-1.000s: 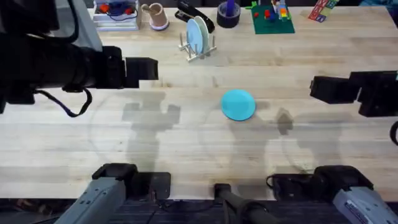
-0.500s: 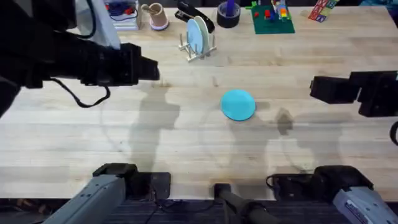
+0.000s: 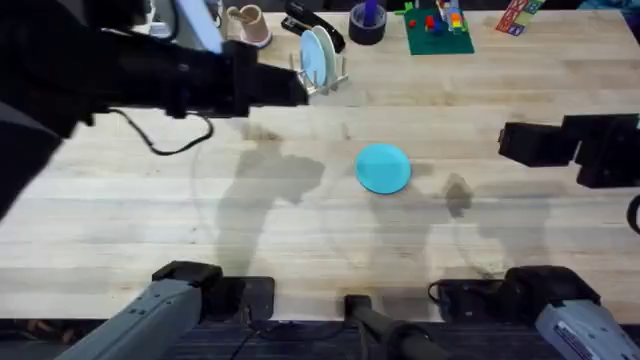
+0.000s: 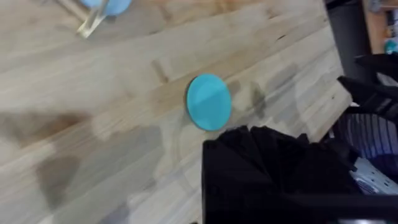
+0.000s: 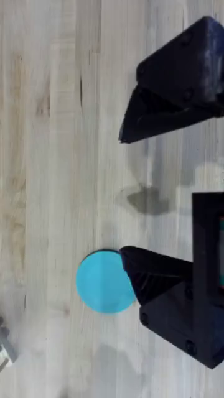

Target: Pick up the plates from the table one by one and place each into a slot on the dish rack.

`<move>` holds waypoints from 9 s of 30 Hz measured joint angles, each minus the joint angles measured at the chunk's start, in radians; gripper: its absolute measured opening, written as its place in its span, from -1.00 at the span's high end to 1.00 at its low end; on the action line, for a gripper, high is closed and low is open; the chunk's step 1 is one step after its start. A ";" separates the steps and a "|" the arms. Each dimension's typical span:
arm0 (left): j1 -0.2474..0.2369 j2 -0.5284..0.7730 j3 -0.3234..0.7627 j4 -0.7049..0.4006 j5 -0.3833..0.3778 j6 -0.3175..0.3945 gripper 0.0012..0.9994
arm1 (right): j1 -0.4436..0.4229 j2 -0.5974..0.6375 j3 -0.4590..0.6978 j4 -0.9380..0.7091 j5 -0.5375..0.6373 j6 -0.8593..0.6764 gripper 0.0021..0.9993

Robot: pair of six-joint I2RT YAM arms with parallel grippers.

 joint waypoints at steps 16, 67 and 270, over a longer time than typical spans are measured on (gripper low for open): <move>-0.260 0.063 -0.290 0.484 0.038 -0.279 0.92 | 0.000 0.000 0.000 0.000 0.000 0.000 -0.99; -0.343 0.698 -0.296 0.810 0.127 -0.323 0.92 | 0.000 0.000 0.000 0.000 0.000 0.000 -0.99; -0.347 -0.112 0.101 -0.198 -0.789 -0.053 -0.99 | 0.207 0.778 0.783 -0.198 -0.215 -0.285 0.94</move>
